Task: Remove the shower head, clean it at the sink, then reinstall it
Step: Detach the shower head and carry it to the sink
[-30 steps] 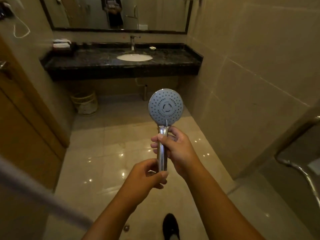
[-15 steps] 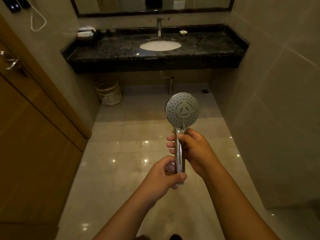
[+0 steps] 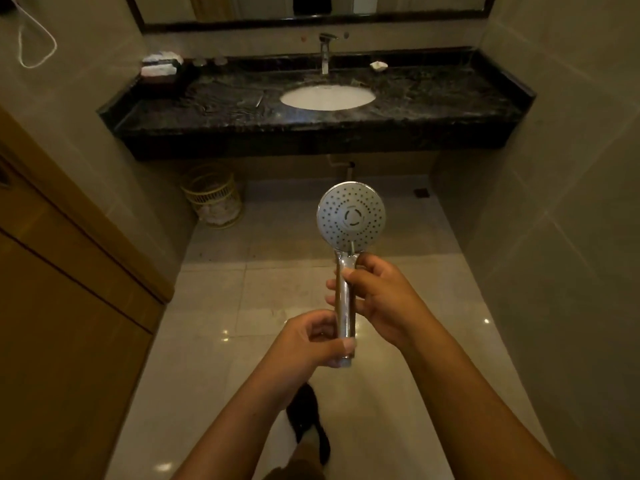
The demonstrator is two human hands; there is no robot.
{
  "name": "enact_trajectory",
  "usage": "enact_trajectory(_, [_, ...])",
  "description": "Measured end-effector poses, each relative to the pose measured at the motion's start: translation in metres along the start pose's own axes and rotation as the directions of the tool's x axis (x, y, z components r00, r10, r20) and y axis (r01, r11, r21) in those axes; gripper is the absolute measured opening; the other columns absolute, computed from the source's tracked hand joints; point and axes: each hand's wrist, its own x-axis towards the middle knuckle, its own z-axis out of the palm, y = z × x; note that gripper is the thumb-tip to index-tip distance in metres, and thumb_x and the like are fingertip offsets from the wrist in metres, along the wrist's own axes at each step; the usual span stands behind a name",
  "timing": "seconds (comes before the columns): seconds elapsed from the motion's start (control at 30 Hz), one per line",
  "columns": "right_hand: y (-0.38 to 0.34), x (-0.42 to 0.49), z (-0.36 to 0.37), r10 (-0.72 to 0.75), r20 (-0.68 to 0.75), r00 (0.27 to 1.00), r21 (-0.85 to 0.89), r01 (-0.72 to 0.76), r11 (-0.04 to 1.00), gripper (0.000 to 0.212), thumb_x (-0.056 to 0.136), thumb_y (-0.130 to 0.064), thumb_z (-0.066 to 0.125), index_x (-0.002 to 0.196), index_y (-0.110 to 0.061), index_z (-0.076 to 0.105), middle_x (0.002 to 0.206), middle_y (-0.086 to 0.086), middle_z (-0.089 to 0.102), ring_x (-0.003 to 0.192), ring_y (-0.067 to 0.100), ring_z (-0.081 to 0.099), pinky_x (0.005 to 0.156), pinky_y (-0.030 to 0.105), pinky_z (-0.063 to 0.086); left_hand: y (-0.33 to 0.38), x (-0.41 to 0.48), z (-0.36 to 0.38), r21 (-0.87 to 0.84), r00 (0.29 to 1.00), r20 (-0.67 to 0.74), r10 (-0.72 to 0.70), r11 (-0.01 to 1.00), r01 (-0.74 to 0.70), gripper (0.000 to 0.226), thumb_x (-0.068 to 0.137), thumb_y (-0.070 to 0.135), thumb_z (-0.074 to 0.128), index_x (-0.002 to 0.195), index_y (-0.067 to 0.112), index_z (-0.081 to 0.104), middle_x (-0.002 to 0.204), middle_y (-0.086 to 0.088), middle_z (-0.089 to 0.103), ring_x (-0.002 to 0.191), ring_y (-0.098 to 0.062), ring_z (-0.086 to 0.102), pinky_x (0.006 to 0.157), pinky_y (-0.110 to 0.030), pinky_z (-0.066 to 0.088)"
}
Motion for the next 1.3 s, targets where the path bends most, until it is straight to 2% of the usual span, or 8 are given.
enact_trajectory(0.1, [-0.019,0.065,0.018,0.008,0.001,1.000,-0.018,-0.008,1.000,0.022,0.098,-0.005,0.057,0.117,-0.013,0.064,0.094,0.008,0.072,0.095,0.027,0.074,0.083,0.045,0.061,0.022,0.060,-0.044,0.034,0.999,0.027,0.017,0.999,-0.018,0.018,0.086,0.013,0.073,0.103,0.010,0.070,0.089,-0.008,0.074,0.084,-0.024,0.072,0.075,-0.036,0.060])
enact_trajectory(0.23, [-0.055,0.142,0.039,0.004,-0.005,1.000,-0.098,-0.005,0.995,0.022,0.097,-0.004,0.058,0.116,-0.011,0.065,0.093,0.007,0.071,0.090,0.023,0.073,0.079,0.035,0.060,0.066,0.130,-0.088,0.078,0.998,0.056,0.030,0.996,-0.034,0.029,0.085,0.011,0.073,0.113,0.019,0.066,0.092,-0.008,0.073,0.087,-0.027,0.073,0.079,-0.045,0.060])
enact_trajectory(0.4, [-0.087,0.223,0.054,-0.037,-0.015,0.999,-0.150,0.035,0.988,0.021,0.098,-0.012,0.059,0.118,-0.015,0.066,0.095,0.006,0.072,0.092,0.022,0.071,0.078,0.031,0.058,0.111,0.202,-0.132,0.051,0.997,0.048,0.063,0.997,-0.065,0.036,0.085,0.008,0.073,0.118,0.018,0.062,0.098,-0.018,0.071,0.087,-0.033,0.072,0.074,-0.043,0.059])
enact_trajectory(0.6, [-0.102,0.306,0.056,-0.079,-0.011,0.997,-0.137,0.076,0.988,0.019,0.098,-0.013,0.059,0.116,-0.016,0.066,0.095,0.007,0.071,0.087,0.019,0.072,0.075,0.031,0.060,0.129,0.273,-0.170,0.042,0.995,0.044,0.087,0.995,-0.089,0.033,0.081,0.024,0.074,0.112,0.029,0.068,0.099,-0.013,0.073,0.094,-0.032,0.071,0.077,-0.047,0.061])
enact_trajectory(0.73, [-0.111,0.368,0.050,-0.063,-0.010,0.998,-0.104,0.061,0.993,0.020,0.097,-0.012,0.060,0.116,-0.015,0.066,0.097,0.007,0.073,0.089,0.020,0.073,0.074,0.030,0.059,0.140,0.328,-0.192,0.070,0.995,0.067,0.075,0.994,-0.080,0.024,0.088,0.029,0.070,0.111,0.030,0.069,0.097,-0.007,0.074,0.090,-0.024,0.072,0.072,-0.036,0.059])
enact_trajectory(0.9, [-0.133,0.468,0.035,-0.049,0.012,0.999,-0.104,0.050,0.993,0.018,0.097,-0.009,0.059,0.111,-0.015,0.068,0.096,0.008,0.073,0.093,0.023,0.072,0.077,0.034,0.057,0.163,0.420,-0.211,0.064,0.998,-0.010,0.062,0.996,-0.061,0.021,0.091,0.021,0.068,0.112,0.020,0.068,0.099,-0.021,0.070,0.085,-0.026,0.071,0.072,-0.038,0.061])
enact_trajectory(1.03, [-0.165,0.542,0.019,-0.022,0.052,0.998,-0.124,0.028,0.992,0.019,0.096,-0.008,0.060,0.110,-0.018,0.069,0.098,0.007,0.074,0.094,0.022,0.073,0.078,0.034,0.059,0.190,0.491,-0.218,0.039,0.998,-0.055,0.024,0.999,-0.022,0.020,0.090,0.018,0.069,0.111,0.019,0.068,0.092,-0.012,0.073,0.081,-0.018,0.071,0.068,-0.030,0.058])
enact_trajectory(1.3, [-0.207,0.648,-0.004,0.016,0.108,0.994,-0.117,-0.003,0.993,0.021,0.096,-0.004,0.059,0.107,-0.019,0.069,0.090,-0.001,0.075,0.088,0.017,0.072,0.076,0.028,0.058,0.222,0.598,-0.232,0.005,0.993,-0.112,-0.020,1.000,0.021,0.021,0.088,0.023,0.071,0.109,0.027,0.069,0.098,-0.008,0.075,0.092,-0.024,0.072,0.071,-0.037,0.059])
